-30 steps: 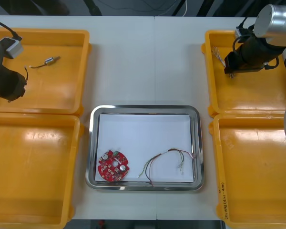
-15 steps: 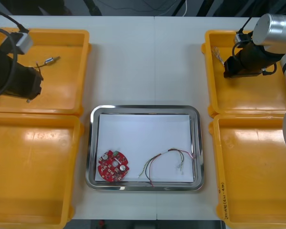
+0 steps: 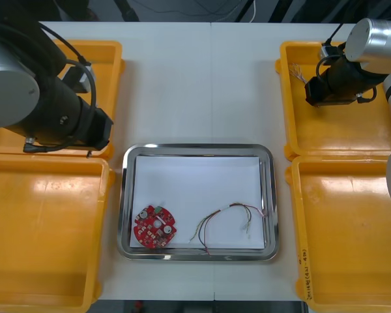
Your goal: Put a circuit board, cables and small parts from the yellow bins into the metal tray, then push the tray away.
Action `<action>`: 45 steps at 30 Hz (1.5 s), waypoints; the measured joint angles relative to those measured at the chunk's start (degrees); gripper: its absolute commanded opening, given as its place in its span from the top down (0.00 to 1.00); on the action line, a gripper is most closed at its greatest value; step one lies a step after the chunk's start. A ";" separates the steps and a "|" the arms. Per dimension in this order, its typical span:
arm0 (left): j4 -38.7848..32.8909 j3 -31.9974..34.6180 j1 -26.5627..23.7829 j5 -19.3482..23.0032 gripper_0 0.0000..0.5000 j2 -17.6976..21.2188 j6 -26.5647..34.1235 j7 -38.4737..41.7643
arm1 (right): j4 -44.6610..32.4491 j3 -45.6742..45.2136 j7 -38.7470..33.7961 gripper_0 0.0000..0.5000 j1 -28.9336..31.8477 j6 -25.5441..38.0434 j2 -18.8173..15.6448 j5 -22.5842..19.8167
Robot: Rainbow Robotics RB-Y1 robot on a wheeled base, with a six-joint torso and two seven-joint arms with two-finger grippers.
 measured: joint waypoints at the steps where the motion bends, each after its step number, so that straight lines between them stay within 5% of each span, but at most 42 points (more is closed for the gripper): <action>1: 0.00 -0.96 -0.43 -0.07 1.00 -0.20 -0.41 0.42 | 0.00 0.00 0.00 1.00 0.00 -0.01 0.00 0.00; 19: 0.40 -19.19 -2.77 -6.73 1.00 -1.77 -10.76 1.33 | -4.37 0.00 0.03 1.00 0.81 7.33 -2.47 -0.22; 45: 11.33 -33.00 -2.79 -12.40 1.00 -1.84 -26.21 1.95 | -18.70 0.00 7.08 1.00 13.05 11.87 -9.27 -10.67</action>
